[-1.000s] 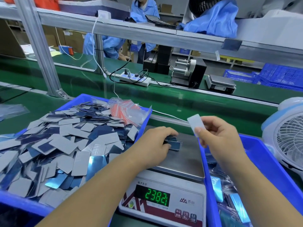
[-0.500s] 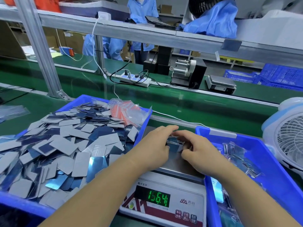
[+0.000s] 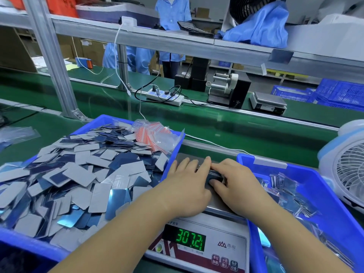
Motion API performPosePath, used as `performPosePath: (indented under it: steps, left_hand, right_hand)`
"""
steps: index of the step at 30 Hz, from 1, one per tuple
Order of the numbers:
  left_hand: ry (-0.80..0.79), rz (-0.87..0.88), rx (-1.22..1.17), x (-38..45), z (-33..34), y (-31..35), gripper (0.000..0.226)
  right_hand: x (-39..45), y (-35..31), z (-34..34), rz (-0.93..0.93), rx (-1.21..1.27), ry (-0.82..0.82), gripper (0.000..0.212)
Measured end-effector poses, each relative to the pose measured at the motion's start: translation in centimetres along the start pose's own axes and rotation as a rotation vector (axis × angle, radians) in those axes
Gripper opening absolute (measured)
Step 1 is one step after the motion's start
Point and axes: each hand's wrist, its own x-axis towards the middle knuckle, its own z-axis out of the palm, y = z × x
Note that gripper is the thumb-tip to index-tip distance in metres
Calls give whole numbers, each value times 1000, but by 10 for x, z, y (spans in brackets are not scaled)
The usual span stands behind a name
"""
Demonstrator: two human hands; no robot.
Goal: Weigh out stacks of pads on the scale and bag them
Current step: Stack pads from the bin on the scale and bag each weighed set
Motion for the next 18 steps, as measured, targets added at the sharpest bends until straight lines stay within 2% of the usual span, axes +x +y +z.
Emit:
performPosePath:
  steps: [4, 7, 10, 14, 18]
  left_hand:
    - [28, -53, 132, 4, 2, 8, 77]
    - [42, -53, 110, 9, 3, 12, 79]
    - [50, -37, 23, 8, 7, 10, 83]
    - [69, -20, 19, 8, 9, 13, 85]
    - [23, -21, 15, 9, 7, 16, 85]
  right_hand:
    - [-1, -1, 5, 74, -204, -66, 53]
    - [-1, -2, 4, 75, -168, -109, 52]
    - [-1, -6, -1, 43, -42, -74, 41]
    - [3, -15, -4, 52, 17, -10, 11]
    - [3, -15, -5, 49, -17, 7, 7]
